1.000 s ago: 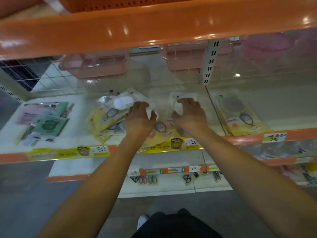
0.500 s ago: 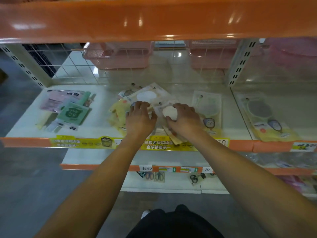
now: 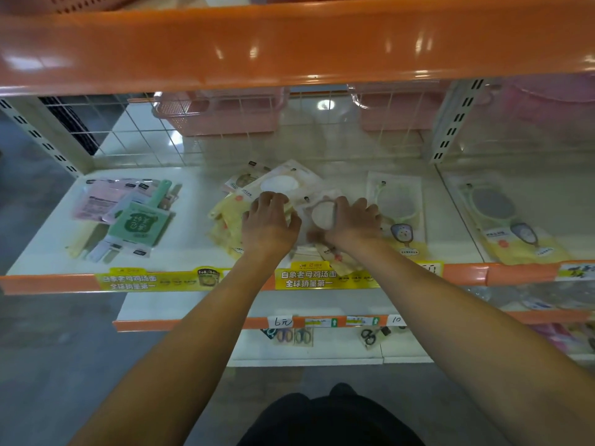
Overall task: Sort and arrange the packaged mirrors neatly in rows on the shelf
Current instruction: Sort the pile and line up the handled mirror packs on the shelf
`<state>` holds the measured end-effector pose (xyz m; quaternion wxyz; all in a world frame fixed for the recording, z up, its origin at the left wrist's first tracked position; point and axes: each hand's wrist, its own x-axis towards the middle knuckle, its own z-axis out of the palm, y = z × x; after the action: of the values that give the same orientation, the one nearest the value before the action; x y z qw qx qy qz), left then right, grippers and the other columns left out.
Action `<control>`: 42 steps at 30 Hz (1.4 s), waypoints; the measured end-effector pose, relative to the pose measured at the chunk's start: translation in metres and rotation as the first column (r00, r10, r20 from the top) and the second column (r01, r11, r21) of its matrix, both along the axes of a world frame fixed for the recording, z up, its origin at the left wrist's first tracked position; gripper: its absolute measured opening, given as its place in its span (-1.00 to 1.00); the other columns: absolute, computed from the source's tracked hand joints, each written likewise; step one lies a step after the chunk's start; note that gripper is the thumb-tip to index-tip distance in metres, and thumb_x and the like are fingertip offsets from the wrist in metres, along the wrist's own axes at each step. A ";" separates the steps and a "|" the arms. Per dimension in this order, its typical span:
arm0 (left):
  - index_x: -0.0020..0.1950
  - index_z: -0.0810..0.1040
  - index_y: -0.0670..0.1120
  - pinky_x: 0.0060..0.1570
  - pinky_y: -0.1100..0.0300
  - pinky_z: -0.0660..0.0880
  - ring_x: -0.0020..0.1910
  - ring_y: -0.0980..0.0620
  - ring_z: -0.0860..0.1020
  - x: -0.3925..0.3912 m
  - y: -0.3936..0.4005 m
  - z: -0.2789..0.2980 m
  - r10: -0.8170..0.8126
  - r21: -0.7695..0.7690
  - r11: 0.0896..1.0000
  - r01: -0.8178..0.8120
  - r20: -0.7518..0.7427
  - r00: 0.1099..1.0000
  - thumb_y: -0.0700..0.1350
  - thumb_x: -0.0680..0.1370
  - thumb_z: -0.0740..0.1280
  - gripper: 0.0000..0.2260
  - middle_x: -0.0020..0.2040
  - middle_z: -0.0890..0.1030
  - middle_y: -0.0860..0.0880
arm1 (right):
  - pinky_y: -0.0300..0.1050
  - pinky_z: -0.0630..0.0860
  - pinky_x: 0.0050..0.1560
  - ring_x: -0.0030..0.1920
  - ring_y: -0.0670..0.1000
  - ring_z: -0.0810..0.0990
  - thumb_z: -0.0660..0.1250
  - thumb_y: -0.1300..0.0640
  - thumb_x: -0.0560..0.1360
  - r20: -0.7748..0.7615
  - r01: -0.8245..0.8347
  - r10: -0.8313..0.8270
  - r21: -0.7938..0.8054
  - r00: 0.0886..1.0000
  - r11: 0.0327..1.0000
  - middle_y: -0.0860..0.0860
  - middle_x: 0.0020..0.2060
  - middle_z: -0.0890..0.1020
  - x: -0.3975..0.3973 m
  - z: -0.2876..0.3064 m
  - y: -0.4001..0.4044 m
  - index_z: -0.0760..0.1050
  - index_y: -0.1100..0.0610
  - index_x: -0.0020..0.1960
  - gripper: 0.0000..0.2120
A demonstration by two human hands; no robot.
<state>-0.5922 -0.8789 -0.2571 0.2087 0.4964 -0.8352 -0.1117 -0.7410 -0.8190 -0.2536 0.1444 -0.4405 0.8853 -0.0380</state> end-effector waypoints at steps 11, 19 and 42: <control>0.21 0.47 -0.07 0.11 -0.01 0.41 0.21 -0.11 0.46 -0.005 -0.008 0.002 -0.016 0.007 1.000 0.016 -0.013 1.000 0.01 0.52 0.28 -0.70 0.24 0.47 -0.05 | 0.08 0.41 0.15 0.19 0.23 0.44 0.27 -0.46 0.35 0.081 0.051 -0.038 -0.155 0.996 0.987 0.17 0.19 0.42 -0.004 -0.006 -0.006 0.27 -0.04 0.37 -0.25; 0.20 0.48 -0.06 0.10 0.00 0.39 0.20 -0.11 0.46 -0.008 -0.007 -0.001 0.000 0.011 1.000 0.000 -0.005 1.000 0.01 0.52 0.27 -0.71 0.22 0.47 -0.05 | 0.07 0.42 0.13 0.23 0.22 0.38 0.33 -0.21 0.47 0.075 0.058 -0.046 -0.166 0.996 0.984 0.15 0.28 0.31 0.006 -0.002 -0.009 0.24 -0.06 0.39 -0.42; 0.21 0.49 -0.07 0.15 -0.01 0.37 0.19 -0.13 0.47 -0.020 -0.002 -0.001 0.015 0.005 1.000 -0.015 -0.023 1.000 0.02 0.53 0.26 -0.70 0.24 0.48 -0.06 | 0.10 0.39 0.18 0.21 0.22 0.34 0.33 -0.06 0.44 0.061 -0.084 0.097 -0.195 0.993 0.977 0.06 0.30 0.36 0.002 0.000 0.004 0.33 -0.04 0.33 -0.52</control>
<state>-0.6122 -0.8807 -0.2586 0.2179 0.5017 -0.8288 -0.1182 -0.7388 -0.8152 -0.2534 0.1338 -0.4906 0.8508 -0.1322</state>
